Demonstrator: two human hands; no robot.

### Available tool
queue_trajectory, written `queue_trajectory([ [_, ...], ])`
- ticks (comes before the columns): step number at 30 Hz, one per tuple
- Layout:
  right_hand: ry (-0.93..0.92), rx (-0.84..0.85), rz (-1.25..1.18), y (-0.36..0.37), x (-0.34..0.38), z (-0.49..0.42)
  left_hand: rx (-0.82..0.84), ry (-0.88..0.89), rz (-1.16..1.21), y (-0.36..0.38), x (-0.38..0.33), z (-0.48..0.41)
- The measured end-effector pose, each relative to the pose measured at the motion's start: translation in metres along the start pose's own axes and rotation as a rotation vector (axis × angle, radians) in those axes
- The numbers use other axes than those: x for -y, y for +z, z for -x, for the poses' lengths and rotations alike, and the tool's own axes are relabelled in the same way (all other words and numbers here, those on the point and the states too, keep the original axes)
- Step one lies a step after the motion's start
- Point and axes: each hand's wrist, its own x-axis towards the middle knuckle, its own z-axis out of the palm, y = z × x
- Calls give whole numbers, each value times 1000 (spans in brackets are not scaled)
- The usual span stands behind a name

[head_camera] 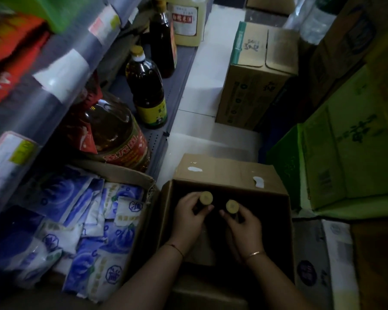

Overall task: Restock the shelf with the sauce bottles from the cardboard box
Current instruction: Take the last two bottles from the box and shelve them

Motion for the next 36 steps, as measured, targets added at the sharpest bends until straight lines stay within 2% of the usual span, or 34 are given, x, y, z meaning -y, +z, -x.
queue_trajectory([
  [5,-90,-26,50,-42,98,48,2,71,-157,-43,-89,36],
  [9,-139,-67,21,-81,195,103,41,87,-14,-94,-193,76],
  [16,-275,-132,-107,-142,398,189,-60,243,44,-204,-397,133],
  [20,-470,-142,-156,-167,515,232,-149,386,39,-261,-500,160],
  [28,-799,9,-325,-198,702,301,-356,688,129,-364,-662,209],
  [31,-863,98,-395,-194,748,309,-408,705,217,-393,-691,221],
  [36,-957,314,-457,-172,796,318,-571,715,211,-436,-709,242],
])
